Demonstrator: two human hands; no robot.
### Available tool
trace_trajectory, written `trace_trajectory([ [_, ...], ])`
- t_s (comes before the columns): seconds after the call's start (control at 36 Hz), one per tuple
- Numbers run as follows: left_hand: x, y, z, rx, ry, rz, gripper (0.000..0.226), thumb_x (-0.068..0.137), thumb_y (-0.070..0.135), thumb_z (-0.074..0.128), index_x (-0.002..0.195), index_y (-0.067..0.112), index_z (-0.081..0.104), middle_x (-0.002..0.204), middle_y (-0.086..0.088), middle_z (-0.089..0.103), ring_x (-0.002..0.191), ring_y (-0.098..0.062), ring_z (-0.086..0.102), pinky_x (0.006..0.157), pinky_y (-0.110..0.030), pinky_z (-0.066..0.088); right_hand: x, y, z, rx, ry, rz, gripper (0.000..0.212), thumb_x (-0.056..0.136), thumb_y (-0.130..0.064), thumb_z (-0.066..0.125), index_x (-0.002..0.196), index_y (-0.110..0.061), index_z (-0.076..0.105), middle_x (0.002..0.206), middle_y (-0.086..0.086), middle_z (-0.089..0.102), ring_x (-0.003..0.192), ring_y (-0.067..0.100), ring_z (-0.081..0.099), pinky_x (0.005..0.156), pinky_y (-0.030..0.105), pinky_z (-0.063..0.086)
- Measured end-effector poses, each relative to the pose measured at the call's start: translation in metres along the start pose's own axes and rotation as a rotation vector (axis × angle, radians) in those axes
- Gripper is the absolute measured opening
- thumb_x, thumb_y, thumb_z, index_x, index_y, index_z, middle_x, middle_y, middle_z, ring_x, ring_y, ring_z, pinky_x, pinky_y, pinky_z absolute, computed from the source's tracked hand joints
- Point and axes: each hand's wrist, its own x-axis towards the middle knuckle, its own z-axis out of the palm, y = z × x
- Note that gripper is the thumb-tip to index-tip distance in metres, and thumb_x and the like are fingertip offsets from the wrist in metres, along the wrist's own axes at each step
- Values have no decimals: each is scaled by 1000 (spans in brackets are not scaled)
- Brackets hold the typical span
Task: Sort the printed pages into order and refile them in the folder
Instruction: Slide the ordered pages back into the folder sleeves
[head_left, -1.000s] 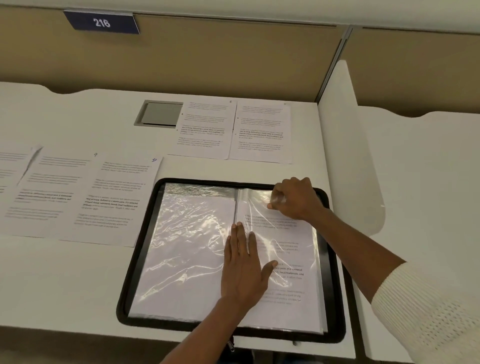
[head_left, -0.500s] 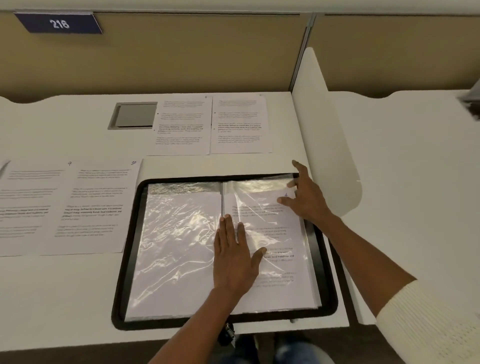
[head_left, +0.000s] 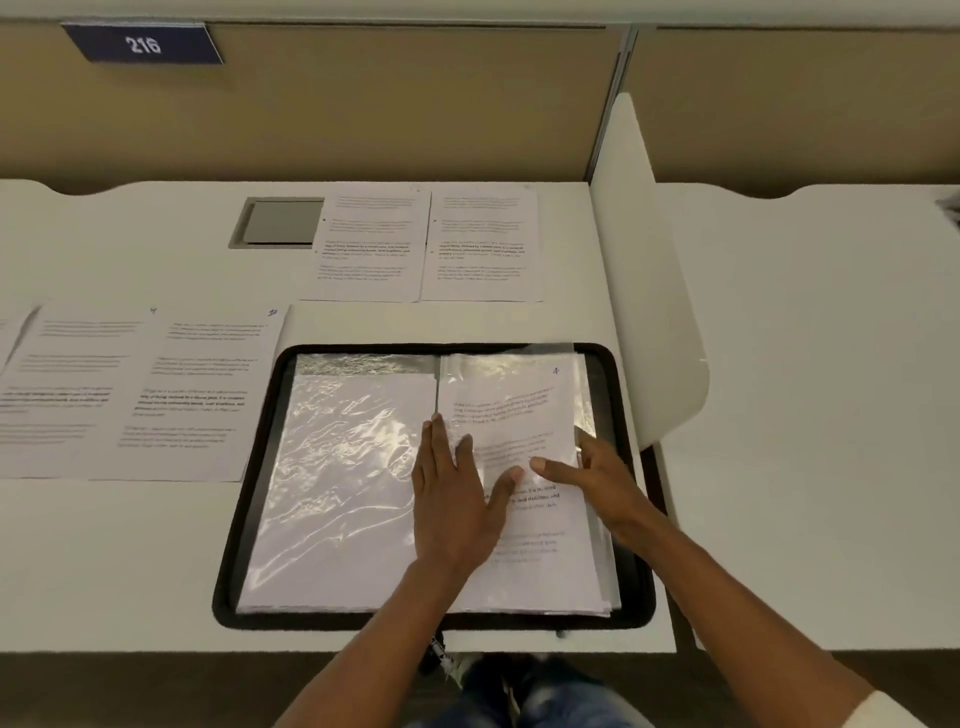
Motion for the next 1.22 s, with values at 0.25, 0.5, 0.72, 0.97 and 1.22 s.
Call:
trace_trajectory([
  [0.25,-11,42,-74,-379,53,-306,94,82,100,23,130,29,61,139,10,57,126,-16,56,110,-50,47,-27,-22,28,119,-414,-102,81,90,-78,54,157,-32,45,157,1,52,143,28,51,116,53,44],
  [0.5,-21,15,-177,-560,-98,-467,77,70,91,69,121,34,69,106,10,76,100,-14,73,85,-36,61,-14,-34,83,-192,-685,-226,85,86,-88,45,158,-45,36,164,-21,36,153,9,33,125,55,27],
  [0.72,-17,-73,-175,-116,54,-631,21,98,39,72,92,19,68,91,-4,71,81,-23,68,77,-40,60,-4,-18,130,-498,-687,-259,89,80,-86,55,158,-52,29,166,-23,28,152,4,24,128,46,23],
  [0.97,-7,-148,-152,139,99,-668,13,95,33,73,89,23,67,79,4,64,72,-20,61,67,-33,48,12,12,170,-773,-427,-355,102,69,-102,43,150,-41,49,162,-21,34,151,4,23,126,46,24],
  [1.22,8,-191,-157,213,-63,-419,32,94,43,74,112,22,58,106,4,65,89,-19,65,70,-32,45,33,18,210,-888,-99,-463,73,81,-86,55,136,-38,62,156,-16,41,148,11,30,121,43,30],
])
